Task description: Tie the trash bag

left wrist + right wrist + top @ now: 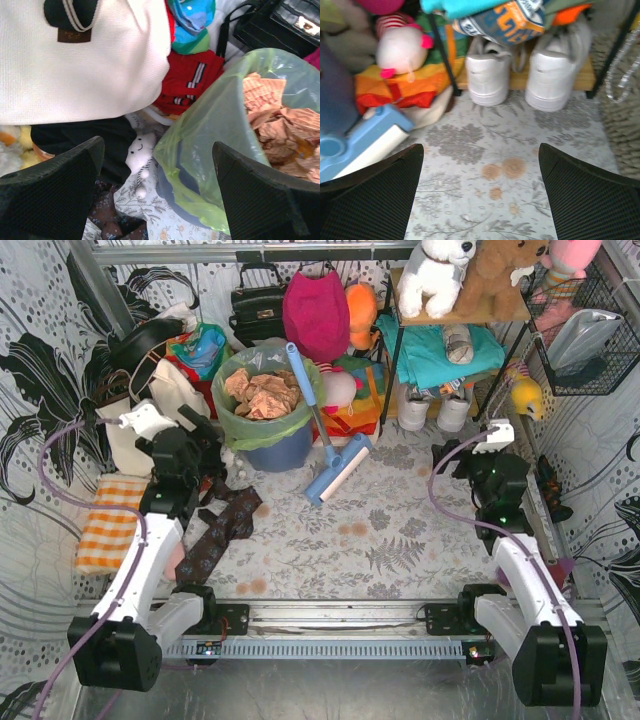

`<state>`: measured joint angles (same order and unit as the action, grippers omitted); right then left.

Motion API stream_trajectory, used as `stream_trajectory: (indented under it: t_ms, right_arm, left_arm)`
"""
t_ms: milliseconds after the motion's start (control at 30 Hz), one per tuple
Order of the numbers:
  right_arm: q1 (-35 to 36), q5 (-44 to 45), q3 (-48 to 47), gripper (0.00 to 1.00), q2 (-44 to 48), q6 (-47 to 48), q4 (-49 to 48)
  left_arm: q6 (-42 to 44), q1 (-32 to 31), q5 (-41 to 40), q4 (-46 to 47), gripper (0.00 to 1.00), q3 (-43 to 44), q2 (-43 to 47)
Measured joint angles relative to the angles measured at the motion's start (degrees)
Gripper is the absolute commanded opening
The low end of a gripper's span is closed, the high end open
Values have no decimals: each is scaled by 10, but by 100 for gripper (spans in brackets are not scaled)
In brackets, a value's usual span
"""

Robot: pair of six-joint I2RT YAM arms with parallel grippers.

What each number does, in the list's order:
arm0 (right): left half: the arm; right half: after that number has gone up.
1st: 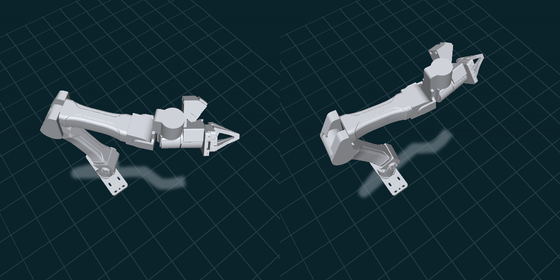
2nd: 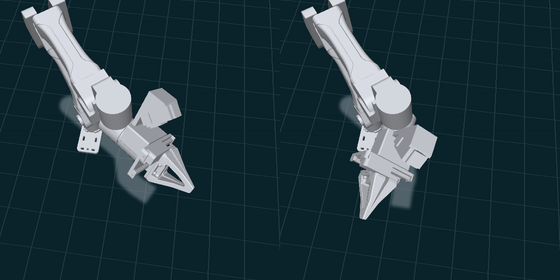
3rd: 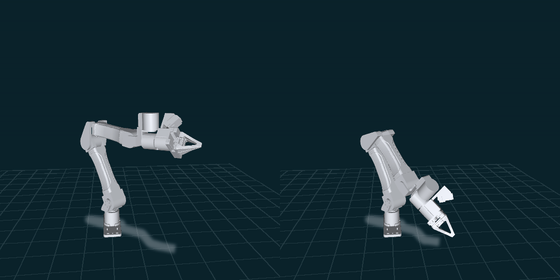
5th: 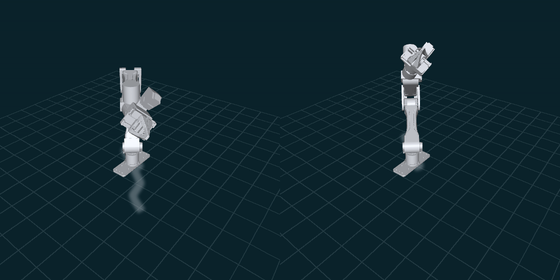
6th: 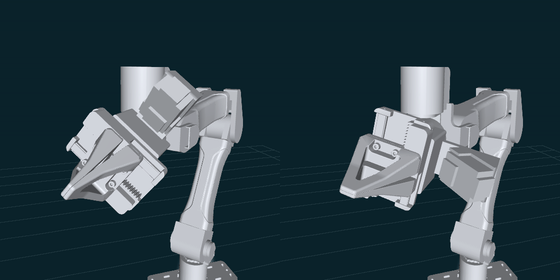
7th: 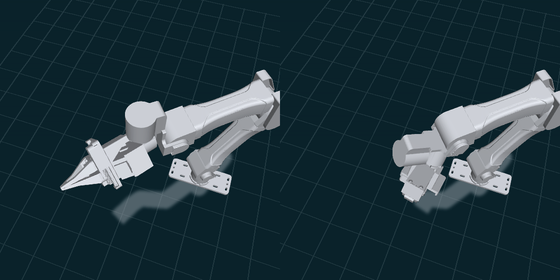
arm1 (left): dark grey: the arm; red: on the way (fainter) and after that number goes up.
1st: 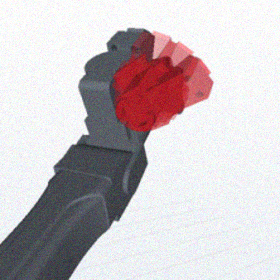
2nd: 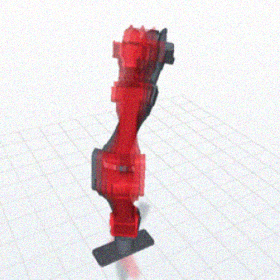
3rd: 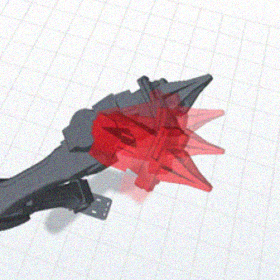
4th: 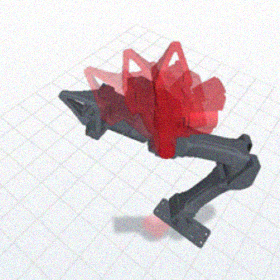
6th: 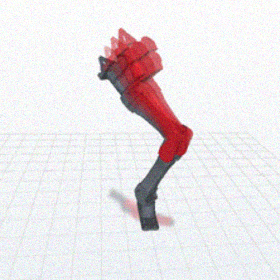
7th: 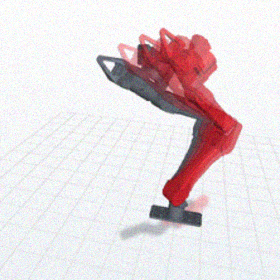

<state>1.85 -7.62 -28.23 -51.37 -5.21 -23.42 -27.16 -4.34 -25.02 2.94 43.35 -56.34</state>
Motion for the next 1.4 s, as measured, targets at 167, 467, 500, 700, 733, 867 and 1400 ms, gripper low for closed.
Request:
stream_trajectory:
  t_ms: [167,467,500,700,733,867,1400]
  right_arm:
    - [0,-97,-25,96,-5,-24,16]
    - [3,-292,-115,91,-77,-85,-17]
    - [9,-302,-127,91,-85,-89,-18]
    - [121,-281,-274,86,-167,-60,57]
    - [143,-273,-304,85,-183,-58,68]
    - [201,-239,-403,84,-240,-57,95]
    - [312,-186,-666,73,-459,-28,162]
  left_arm:
    - [28,0,56,-78,98,74,-13]
    - [113,0,151,-137,98,99,-37]
    - [116,0,153,-137,98,97,-35]
    - [121,0,182,-129,98,66,4]
    - [121,0,182,-129,98,64,9]
    - [121,0,181,-128,98,63,15]
    - [121,0,175,-129,98,63,31]
